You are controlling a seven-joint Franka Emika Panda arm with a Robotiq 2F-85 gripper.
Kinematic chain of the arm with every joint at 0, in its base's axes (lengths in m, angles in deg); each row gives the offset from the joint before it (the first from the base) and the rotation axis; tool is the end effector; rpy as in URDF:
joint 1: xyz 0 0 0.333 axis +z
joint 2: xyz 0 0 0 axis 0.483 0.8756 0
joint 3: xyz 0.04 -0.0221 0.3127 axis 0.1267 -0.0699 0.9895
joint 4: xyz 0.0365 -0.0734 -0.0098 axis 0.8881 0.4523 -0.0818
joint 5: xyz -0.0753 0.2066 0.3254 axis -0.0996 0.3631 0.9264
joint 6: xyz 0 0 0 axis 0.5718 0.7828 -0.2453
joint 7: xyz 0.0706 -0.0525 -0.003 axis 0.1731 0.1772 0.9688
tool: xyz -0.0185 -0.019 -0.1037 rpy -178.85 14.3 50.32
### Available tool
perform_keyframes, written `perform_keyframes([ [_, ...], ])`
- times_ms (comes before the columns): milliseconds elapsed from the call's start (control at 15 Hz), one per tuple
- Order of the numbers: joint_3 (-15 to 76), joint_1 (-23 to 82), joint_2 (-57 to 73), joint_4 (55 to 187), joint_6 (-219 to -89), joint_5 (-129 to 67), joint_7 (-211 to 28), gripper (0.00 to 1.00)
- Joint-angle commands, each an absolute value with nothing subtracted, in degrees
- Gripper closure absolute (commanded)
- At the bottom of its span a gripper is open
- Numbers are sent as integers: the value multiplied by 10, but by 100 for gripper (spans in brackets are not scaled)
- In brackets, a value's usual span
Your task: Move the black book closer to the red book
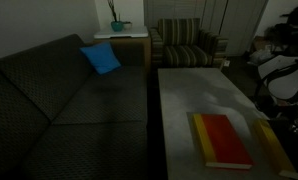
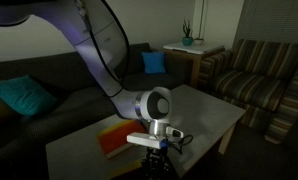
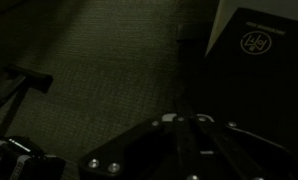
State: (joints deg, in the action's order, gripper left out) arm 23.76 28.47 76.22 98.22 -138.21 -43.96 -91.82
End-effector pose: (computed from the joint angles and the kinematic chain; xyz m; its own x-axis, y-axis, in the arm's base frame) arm 0.5737 -0.1199 -0.1544 0.8189 -0.0821 -0.5680 0.1482 -0.9259 0.3475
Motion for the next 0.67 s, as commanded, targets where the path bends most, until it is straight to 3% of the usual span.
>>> perform_keyframes([
  [0,214,302,762,982,-1381,-458,-959,100],
  [600,251,238,762,984,-1414,-525,-998,100],
])
